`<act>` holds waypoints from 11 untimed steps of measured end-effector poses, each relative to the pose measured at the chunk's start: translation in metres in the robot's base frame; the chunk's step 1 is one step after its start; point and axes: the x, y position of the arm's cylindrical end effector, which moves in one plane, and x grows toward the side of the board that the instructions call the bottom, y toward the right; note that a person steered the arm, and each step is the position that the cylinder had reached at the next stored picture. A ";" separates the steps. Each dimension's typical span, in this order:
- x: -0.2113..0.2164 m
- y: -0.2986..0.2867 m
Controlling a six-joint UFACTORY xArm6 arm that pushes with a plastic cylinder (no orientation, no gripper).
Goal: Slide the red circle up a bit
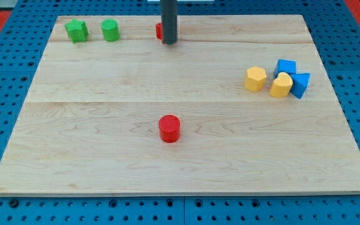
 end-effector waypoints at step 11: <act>0.258 -0.047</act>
